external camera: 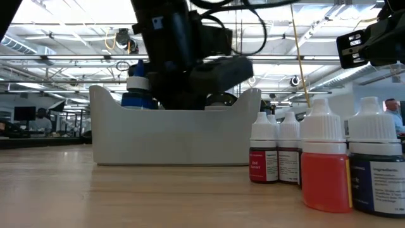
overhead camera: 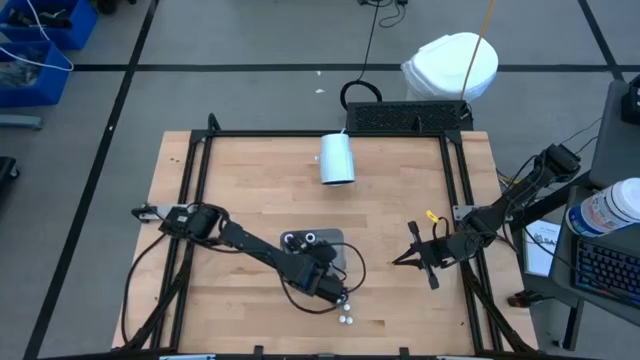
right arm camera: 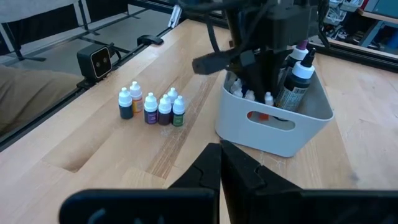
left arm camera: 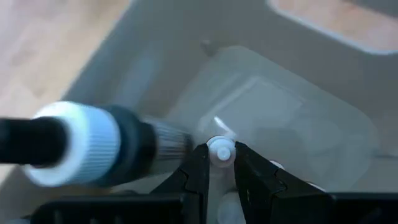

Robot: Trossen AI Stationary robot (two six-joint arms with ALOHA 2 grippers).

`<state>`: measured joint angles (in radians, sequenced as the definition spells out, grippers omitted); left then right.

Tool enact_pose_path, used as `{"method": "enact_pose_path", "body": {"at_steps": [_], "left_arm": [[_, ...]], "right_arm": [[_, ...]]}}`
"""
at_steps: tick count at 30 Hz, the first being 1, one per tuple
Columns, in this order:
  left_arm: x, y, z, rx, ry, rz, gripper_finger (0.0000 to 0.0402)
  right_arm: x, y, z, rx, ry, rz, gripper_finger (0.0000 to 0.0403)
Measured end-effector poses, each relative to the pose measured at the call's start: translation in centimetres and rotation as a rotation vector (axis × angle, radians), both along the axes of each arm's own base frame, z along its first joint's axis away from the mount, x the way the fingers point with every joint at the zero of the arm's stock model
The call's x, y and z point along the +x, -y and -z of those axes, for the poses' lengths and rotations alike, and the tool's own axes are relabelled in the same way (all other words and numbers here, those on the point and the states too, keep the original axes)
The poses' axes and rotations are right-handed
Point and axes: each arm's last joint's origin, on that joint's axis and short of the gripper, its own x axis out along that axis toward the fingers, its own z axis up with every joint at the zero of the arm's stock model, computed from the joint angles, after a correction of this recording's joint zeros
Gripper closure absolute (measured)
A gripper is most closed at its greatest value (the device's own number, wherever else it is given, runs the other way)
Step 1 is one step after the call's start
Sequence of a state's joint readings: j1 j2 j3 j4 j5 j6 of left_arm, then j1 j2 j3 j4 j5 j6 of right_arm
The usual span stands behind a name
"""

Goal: Pick & Place food coloring
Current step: Put the orange food coloring bottle into the gray bin, then put the red food coloring bottle into the gray bin

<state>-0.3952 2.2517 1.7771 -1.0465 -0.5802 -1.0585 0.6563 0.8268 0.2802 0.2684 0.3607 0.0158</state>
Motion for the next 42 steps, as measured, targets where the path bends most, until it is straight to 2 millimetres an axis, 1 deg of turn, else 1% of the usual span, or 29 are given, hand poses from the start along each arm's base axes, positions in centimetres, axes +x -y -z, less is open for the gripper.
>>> {"method": "enact_pose_path", "body": {"at_steps": [7, 10, 15, 20, 23, 28, 33, 35, 38, 42], "left_arm": [[0.3, -0.2, -0.2, -0.026, 0.010, 0.007, 0.0336], [0.4, -0.2, -0.2, -0.040, 0.010, 0.013, 0.0327], [0.4, -0.2, -0.2, -0.051, 0.009, 0.015, 0.0287], [0.5, -0.4, -0.6, -0.057, 0.016, 0.021, 0.0242], [0.6, -0.5, -1.8, -0.043, 0.025, 0.048, 0.0221], [0.6, -0.3, -6.2, -0.015, 0.125, 0.098, 0.0201], [-0.2, -0.1, -10.8, -0.004, 0.223, 0.153, 0.0206], [-0.6, -0.3, -12.7, -0.005, 0.256, 0.183, 0.0215], [-1.3, -0.6, -16.1, -0.002, 0.320, 0.235, 0.0241], [-2.0, -1.0, -21.0, 0.066, 0.403, 0.366, 0.0297]], "right_arm": [[0.0, 0.0, 0.0, 0.000, 0.000, 0.000, 0.0403], [0.0, 0.0, 0.0, 0.000, 0.000, 0.000, 0.0403], [0.0, 0.0, 0.0, -0.001, 0.000, 0.000, 0.0403], [0.0, 0.0, 0.0, -0.001, 0.000, 0.000, 0.0403], [0.0, 0.0, 0.0, -0.002, 0.000, -0.001, 0.0403], [0.0, 0.0, 0.0, -0.003, 0.001, -0.001, 0.0403], [0.0, 0.0, 0.0, -0.002, 0.001, -0.001, 0.0403], [0.0, 0.0, 0.0, -0.003, 0.001, -0.001, 0.0403], [0.0, 0.0, 0.0, -0.003, 0.001, -0.001, 0.0403], [0.0, 0.0, 0.0, -0.003, 0.002, -0.001, 0.0403]]}}
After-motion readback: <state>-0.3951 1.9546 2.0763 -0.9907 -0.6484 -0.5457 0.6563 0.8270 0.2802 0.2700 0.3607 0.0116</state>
